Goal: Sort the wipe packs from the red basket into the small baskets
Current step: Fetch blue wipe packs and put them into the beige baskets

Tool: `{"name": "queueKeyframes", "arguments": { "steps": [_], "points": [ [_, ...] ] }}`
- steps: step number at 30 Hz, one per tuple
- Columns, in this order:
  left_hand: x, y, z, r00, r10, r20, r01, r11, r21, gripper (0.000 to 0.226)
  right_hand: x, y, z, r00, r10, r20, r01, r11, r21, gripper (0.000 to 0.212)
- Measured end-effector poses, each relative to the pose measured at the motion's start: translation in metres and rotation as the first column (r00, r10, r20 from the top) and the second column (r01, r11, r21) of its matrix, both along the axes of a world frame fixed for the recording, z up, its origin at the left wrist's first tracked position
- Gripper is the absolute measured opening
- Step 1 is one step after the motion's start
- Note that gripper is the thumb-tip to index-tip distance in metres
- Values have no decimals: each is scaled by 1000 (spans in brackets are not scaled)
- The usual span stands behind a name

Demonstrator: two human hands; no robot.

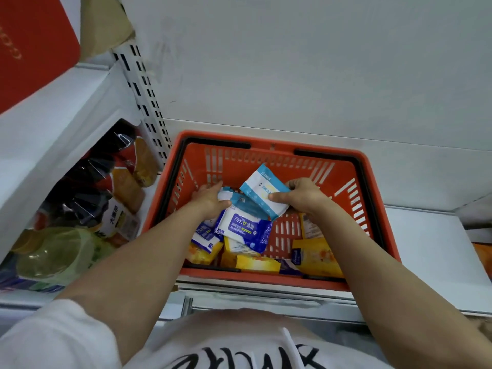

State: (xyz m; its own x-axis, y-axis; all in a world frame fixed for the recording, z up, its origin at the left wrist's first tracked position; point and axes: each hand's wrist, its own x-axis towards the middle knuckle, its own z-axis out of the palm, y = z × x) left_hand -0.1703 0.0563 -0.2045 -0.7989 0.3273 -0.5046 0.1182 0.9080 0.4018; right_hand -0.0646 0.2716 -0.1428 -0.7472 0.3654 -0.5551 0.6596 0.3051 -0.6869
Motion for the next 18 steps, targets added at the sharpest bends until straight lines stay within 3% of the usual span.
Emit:
{"name": "queueKeyframes", "arguments": {
  "steps": [4, 8, 11, 13, 15, 16, 18],
  "points": [
    [-1, -2, -4, 993, 15, 115, -26, 995, 100, 76, 0, -3, 2, 1000, 0, 22, 0, 1000, -18, 33],
    [1, -2, 3, 994, 100, -49, -91, 980, 175, 67, 5, -2, 2, 998, -55, -12, 53, 993, -110, 31],
    [1, 5, 21, 981, 152, -119, -114, 954, 278, 35, 12, 0, 2, 987, -146, -66, 131, 971, -198, 34],
    [1, 10, 38, 958, 285, -42, -225, 833, 505, 20, 17, 3, 5, 971, -207, -124, 167, 948, -270, 39],
    [3, 13, 56, 916, 351, 195, -382, 613, 691, 11, 23, 4, 10, 945, -271, -183, 193, 914, -356, 45],
    [6, 14, 63, 888, 340, 310, -452, 522, 724, 10, 27, 3, 14, 931, -300, -208, 200, 896, -396, 48],
    [13, 18, 71, 845, 296, 445, -534, 437, 724, 9, 35, 0, 21, 899, -356, -255, 209, 860, -466, 53]
  ]
}}
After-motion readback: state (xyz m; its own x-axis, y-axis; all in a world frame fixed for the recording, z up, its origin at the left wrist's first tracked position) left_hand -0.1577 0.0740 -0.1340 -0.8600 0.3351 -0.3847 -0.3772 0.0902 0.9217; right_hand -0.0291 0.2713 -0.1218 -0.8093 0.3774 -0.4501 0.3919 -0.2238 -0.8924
